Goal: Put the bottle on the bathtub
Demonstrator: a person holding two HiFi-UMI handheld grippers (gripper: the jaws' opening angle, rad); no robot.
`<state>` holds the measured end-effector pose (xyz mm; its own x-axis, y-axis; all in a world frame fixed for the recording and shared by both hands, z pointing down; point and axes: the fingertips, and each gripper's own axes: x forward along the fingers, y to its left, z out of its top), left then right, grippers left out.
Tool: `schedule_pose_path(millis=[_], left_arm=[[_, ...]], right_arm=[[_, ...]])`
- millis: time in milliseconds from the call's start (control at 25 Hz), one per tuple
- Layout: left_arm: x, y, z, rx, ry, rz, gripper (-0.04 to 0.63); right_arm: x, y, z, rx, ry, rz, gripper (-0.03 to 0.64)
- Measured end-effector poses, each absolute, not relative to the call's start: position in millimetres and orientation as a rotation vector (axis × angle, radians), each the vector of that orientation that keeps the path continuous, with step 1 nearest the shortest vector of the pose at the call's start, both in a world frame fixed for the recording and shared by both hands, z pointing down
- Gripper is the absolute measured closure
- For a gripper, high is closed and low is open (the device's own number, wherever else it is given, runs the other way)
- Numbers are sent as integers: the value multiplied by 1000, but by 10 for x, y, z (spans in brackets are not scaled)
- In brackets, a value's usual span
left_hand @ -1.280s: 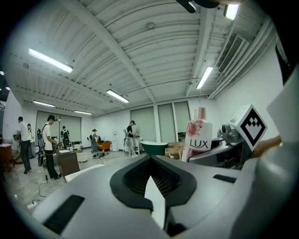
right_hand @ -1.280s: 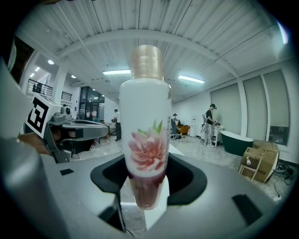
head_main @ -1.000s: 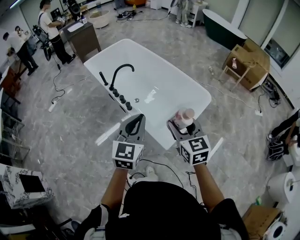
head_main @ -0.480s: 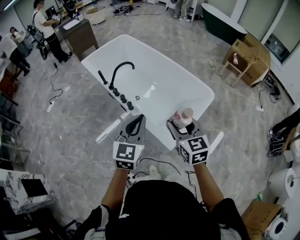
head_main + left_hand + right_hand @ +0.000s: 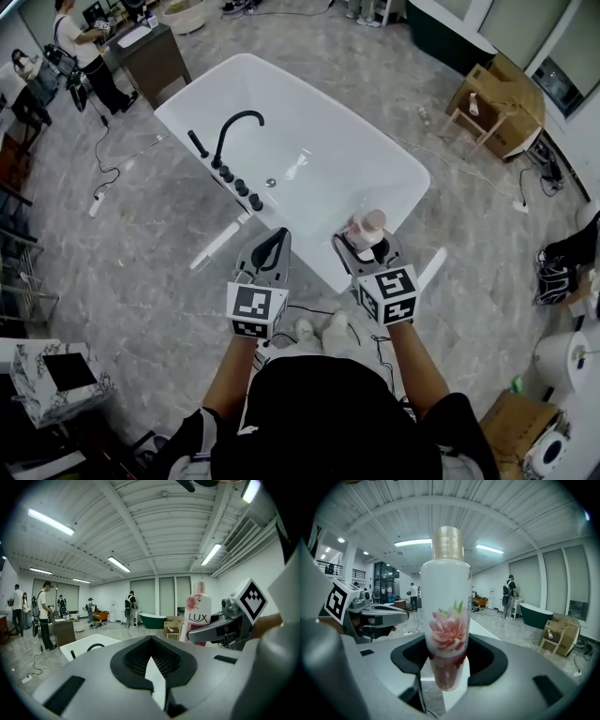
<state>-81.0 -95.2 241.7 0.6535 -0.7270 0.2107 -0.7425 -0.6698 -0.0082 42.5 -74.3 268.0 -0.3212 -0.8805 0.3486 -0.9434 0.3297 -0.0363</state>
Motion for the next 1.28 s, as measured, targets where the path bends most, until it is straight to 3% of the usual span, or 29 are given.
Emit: schedule_pose_path(millis=[1280], left_arm=[[-535,-1455,4271,2504,-1154,512,583]], right_arm=[[674,-1366,4343,1386,-2219,584,371]])
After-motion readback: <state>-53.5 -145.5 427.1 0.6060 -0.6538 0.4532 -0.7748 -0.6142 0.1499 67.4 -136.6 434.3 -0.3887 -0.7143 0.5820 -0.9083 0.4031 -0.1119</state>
